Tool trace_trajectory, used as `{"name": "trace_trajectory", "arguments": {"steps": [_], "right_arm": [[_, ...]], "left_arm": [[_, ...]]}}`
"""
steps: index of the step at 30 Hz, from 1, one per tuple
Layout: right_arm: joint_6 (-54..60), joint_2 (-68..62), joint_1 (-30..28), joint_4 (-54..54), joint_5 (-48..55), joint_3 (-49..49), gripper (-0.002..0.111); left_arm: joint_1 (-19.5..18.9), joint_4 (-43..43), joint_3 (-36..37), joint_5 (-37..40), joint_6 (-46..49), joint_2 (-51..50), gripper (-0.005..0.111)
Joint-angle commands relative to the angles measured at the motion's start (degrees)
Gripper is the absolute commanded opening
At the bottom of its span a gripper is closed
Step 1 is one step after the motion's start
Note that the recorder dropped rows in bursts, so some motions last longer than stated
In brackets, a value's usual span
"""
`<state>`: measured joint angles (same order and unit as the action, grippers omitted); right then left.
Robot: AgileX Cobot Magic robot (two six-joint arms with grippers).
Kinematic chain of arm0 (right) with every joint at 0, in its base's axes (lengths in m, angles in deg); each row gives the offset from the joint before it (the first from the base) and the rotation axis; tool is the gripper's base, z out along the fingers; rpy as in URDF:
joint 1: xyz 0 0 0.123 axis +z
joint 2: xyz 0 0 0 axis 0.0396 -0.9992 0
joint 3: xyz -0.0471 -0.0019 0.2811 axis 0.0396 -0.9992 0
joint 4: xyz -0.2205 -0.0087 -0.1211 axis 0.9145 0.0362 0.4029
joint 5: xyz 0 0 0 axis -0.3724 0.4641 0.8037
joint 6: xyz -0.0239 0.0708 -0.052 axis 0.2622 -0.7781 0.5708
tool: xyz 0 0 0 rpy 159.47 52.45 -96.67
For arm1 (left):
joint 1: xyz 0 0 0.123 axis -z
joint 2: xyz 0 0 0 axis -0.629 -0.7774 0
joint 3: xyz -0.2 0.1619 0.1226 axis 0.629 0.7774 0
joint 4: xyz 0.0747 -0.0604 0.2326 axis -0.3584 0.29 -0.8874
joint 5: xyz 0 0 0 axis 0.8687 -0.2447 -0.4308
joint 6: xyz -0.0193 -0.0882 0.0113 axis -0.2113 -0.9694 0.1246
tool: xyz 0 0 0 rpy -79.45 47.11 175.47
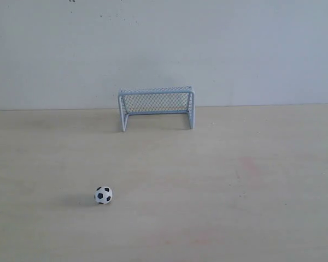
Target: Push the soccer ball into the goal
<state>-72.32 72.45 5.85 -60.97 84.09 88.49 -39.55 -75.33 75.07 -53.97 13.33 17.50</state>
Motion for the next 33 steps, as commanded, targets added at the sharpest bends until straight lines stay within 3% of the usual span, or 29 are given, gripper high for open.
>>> {"name": "trace_trajectory", "arguments": {"steps": [1, 11, 22, 28, 33], "right_arm": [[0.1, 0.2, -0.2, 0.1, -0.7, 0.1, 0.000], [0.1, 0.2, -0.2, 0.1, -0.7, 0.1, 0.000], [0.1, 0.2, -0.2, 0.1, -0.3, 0.1, 0.000], [0.1, 0.2, -0.2, 0.1, -0.3, 0.1, 0.000], [0.1, 0.2, -0.2, 0.1, -0.3, 0.1, 0.000]], "left_arm": [[-0.2, 1.4, -1.3, 0.8, -1.4, 0.2, 0.004], [-0.2, 18.4, -17.8, 2.2, -2.2, 0.2, 0.004], [-0.2, 19.2, -18.3, -4.5, -2.3, 0.2, 0.004], [-0.2, 25.4, -19.9, -14.7, -2.2, 0.2, 0.004], [-0.2, 22.4, -30.0, -7.6, -0.2, -4.1, 0.004]]}}
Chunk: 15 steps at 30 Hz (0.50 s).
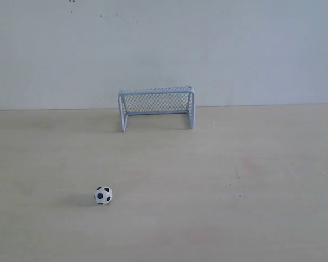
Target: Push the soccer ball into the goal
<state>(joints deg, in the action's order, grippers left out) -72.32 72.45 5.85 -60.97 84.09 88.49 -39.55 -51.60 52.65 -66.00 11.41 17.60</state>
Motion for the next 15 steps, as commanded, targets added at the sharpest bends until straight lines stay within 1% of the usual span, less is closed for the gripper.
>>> {"name": "trace_trajectory", "arguments": {"steps": [1, 4, 8, 10, 13, 15], "right_arm": [[0.1, 0.2, -0.2, 0.1, -0.3, 0.1, 0.000], [0.1, 0.2, -0.2, 0.1, -0.3, 0.1, 0.000], [0.1, 0.2, -0.2, 0.1, -0.3, 0.1, 0.000], [0.1, 0.2, -0.2, 0.1, -0.3, 0.1, 0.000], [0.1, 0.2, -0.2, 0.1, -0.3, 0.1, 0.000], [0.1, 0.2, -0.2, 0.1, -0.3, 0.1, 0.000]], "left_arm": [[-0.2, -1.8, -10.7, 7.0, 2.6, -6.9, 0.004], [-0.2, -3.6, -20.8, 14.5, 6.1, -16.6, 0.004], [-0.2, -3.5, -35.1, 28.1, 15.3, -30.5, 0.004], [-0.2, -1.5, -41.2, 34.1, 23.1, -36.7, 0.004], [-0.2, 0.3, -47.1, 43.9, 35.2, -45.0, 0.004], [-0.2, 0.4, -48.9, 49.0, 42.1, -49.7, 0.004]]}}
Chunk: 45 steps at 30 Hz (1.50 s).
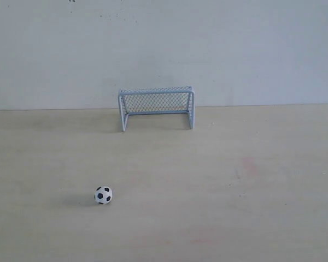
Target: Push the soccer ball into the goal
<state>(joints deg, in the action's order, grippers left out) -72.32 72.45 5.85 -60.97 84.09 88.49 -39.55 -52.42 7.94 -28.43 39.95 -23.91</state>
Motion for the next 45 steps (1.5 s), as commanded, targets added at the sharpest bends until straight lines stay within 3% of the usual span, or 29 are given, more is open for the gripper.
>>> {"name": "trace_trajectory", "arguments": {"steps": [1, 11, 16, 24, 30, 37, 45], "right_arm": [[0.1, 0.2, -0.2, 0.1, -0.3, 0.1, 0.000], [0.1, 0.2, -0.2, 0.1, -0.3, 0.1, 0.000], [0.1, 0.2, -0.2, 0.1, -0.3, 0.1, 0.000], [0.1, 0.2, -0.2, 0.1, -0.3, 0.1, 0.000], [0.1, 0.2, -0.2, 0.1, -0.3, 0.1, 0.000], [0.1, 0.2, -0.2, 0.1, -0.3, 0.1, 0.000], [0.1, 0.2, -0.2, 0.1, -0.3, 0.1, 0.000]], "left_arm": [[-0.1, 1.4, -4.7, 12.7, 16.0, -10.0, 0.004], [1.3, 3.7, -4.6, 13.8, 52.6, -26.1, 0.004], [1.3, -1.4, -4.2, 13.1, 70.5, -35.1, 0.004], [2.8, -3.8, -2.7, 11.0, 74.1, -51.1, 0.004], [8.8, -15.8, -0.5, 7.8, 72.1, -58.4, 0.004], [14.9, -16.0, 1.4, 5.9, 71.4, -61.6, 0.004], [15.1, -12.6, 1.6, 5.0, 66.2, -64.5, 0.004]]}}
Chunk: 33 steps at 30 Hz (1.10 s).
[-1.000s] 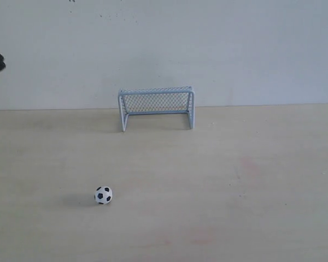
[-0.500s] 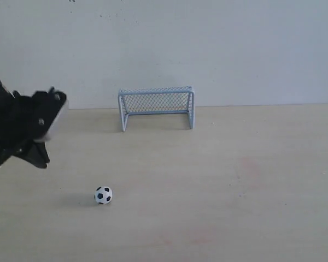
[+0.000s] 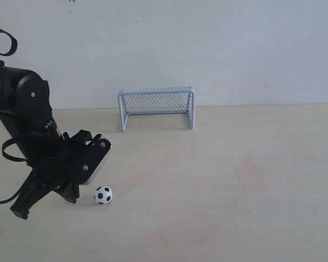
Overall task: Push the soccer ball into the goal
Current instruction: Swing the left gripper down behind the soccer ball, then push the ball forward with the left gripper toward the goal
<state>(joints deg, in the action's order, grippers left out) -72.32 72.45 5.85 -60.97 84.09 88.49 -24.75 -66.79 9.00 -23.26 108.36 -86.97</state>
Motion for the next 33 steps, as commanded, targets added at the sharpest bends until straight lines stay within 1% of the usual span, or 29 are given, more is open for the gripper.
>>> {"name": "trace_trajectory", "arguments": {"steps": [1, 6, 8, 13, 18, 21, 25, 31, 33], "right_arm": [[0.1, 0.2, -0.2, 0.1, -0.3, 0.1, 0.000], [0.1, 0.2, -0.2, 0.1, -0.5, 0.1, 0.000], [0.1, 0.2, -0.2, 0.1, -0.5, 0.1, 0.000], [0.1, 0.2, -0.2, 0.1, -0.5, 0.1, 0.000], [0.1, 0.2, -0.2, 0.1, -0.5, 0.1, 0.000], [0.1, 0.2, -0.2, 0.1, -0.5, 0.1, 0.000], [0.1, 0.2, -0.2, 0.1, -0.5, 0.1, 0.000], [0.1, 0.2, -0.2, 0.1, -0.5, 0.1, 0.000], [0.1, 0.2, -0.2, 0.1, -0.5, 0.1, 0.000]], "left_arm": [[0.3, 0.7, 0.6, -0.2, -1.8, -2.0, 0.004], [0.3, -7.7, 1.6, -2.9, -1.8, -4.4, 0.004], [0.3, -8.7, 1.6, -3.7, -1.8, -5.1, 0.004], [0.3, -6.3, 1.6, -5.3, -1.4, -5.1, 0.004], [0.5, -6.0, 1.6, -5.4, 1.5, -5.1, 0.004], [1.4, -5.8, 1.6, -6.2, 2.3, -5.1, 0.004], [3.5, -3.3, 1.6, -7.5, 4.8, -5.1, 0.004], [3.8, -0.5, 1.6, -6.0, 4.1, -5.3, 0.004], [3.8, -1.0, 1.6, -4.1, 3.5, -6.3, 0.004]]}}
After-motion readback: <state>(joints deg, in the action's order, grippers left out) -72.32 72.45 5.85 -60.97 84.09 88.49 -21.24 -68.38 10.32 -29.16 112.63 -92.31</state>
